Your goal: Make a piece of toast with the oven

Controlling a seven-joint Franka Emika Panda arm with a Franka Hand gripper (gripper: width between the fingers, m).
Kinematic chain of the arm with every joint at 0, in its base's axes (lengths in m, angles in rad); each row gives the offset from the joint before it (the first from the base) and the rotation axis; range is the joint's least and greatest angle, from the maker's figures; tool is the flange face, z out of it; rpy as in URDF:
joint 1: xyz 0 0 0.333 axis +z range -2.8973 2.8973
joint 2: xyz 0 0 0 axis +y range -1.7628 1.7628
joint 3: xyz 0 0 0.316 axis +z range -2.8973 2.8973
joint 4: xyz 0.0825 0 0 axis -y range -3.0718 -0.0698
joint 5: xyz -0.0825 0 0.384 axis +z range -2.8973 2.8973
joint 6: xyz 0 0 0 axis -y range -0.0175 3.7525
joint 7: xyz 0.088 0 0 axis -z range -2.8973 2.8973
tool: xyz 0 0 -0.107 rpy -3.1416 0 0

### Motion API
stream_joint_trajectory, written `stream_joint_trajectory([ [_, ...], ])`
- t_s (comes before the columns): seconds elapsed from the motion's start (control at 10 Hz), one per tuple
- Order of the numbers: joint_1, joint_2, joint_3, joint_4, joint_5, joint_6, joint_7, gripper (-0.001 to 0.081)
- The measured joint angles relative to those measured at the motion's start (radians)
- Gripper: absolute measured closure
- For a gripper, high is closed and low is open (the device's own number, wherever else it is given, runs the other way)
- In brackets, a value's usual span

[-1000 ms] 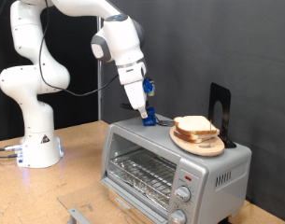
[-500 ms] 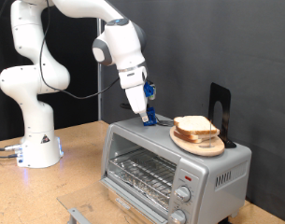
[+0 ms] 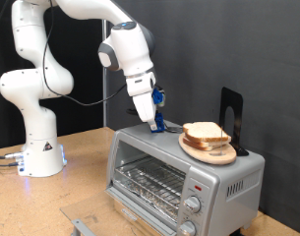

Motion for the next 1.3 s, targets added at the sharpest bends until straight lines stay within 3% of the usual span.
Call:
stream_joint_trajectory([
  [0.1, 0.000, 0.002, 0.001, 0.000, 0.006, -0.001, 0.000, 0.0018],
  [0.2, 0.000, 0.002, 0.002, 0.000, 0.014, -0.002, 0.000, 0.0225],
  [0.3, 0.001, 0.002, 0.003, 0.000, 0.023, -0.002, 0.000, 0.0225],
  [0.4, 0.003, 0.002, 0.003, 0.000, 0.030, -0.003, -0.002, 0.0341],
  [0.8, 0.020, -0.007, -0.002, 0.018, 0.099, -0.044, -0.042, 0.0341],
  [1.2, 0.025, -0.099, -0.036, 0.064, 0.135, -0.198, -0.053, 0.0341],
  [1.3, 0.025, -0.094, -0.035, 0.060, 0.135, -0.193, -0.053, 0.0340],
])
